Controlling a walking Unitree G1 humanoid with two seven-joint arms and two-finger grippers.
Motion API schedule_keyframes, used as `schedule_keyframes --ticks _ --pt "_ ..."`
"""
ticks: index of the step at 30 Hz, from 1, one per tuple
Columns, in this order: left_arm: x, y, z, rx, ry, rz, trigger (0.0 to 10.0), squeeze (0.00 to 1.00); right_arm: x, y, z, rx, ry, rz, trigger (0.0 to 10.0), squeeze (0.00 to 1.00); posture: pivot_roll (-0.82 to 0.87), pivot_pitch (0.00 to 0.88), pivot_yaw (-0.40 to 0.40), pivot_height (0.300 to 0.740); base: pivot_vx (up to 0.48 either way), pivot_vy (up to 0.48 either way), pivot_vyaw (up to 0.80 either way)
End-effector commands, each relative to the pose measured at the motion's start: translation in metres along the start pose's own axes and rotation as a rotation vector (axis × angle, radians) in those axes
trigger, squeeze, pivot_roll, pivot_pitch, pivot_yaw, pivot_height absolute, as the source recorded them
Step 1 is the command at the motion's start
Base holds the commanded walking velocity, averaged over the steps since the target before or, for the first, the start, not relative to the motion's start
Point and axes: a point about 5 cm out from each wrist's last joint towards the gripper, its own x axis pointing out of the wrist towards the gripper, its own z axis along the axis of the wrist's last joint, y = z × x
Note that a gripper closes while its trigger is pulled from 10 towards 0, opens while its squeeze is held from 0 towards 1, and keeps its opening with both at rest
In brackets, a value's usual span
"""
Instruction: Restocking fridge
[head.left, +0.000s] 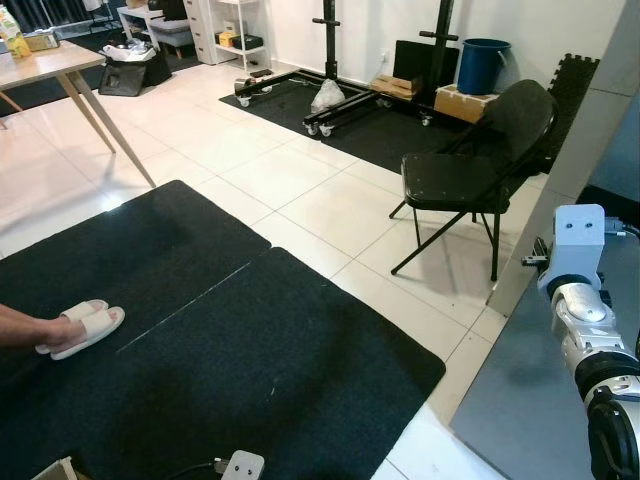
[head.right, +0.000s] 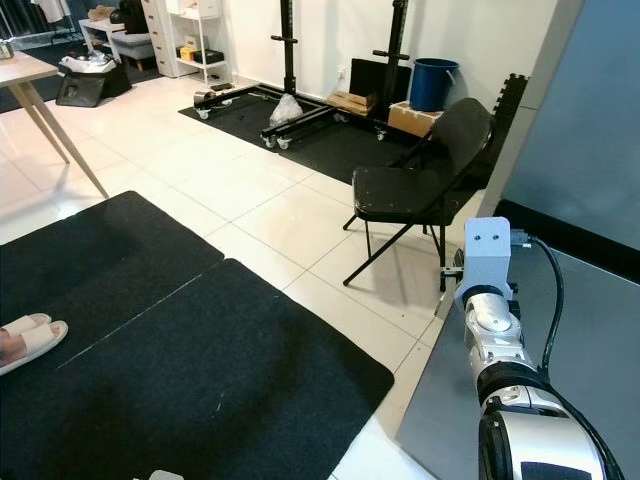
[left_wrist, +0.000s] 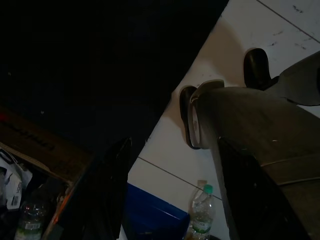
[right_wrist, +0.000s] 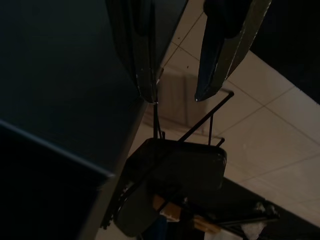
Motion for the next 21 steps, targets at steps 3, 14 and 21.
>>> schedule_keyframes --ticks 3,14,21 --pt "-0.003 0.0 -0.017 -0.012 0.064 -0.013 10.0 0.0 -0.007 0.005 -0.022 -0.011 0.092 0.047 10.0 0.0 0.02 0.0 -0.026 0.74 0.0 0.0 0.0" --pt "0.002 -0.005 -0.001 -0.001 0.028 -0.02 10.0 0.0 -0.116 0.041 -0.169 -0.088 0.656 0.358 10.0 0.0 0.0 0.0 -0.025 0.74 0.0 0.0 0.0" --pt "0.002 -0.005 0.001 -0.002 0.026 -0.018 10.0 0.0 -0.165 0.026 -0.208 -0.15 0.852 0.363 10.0 0.0 0.0 0.0 -0.023 0.74 0.0 0.0 0.52"
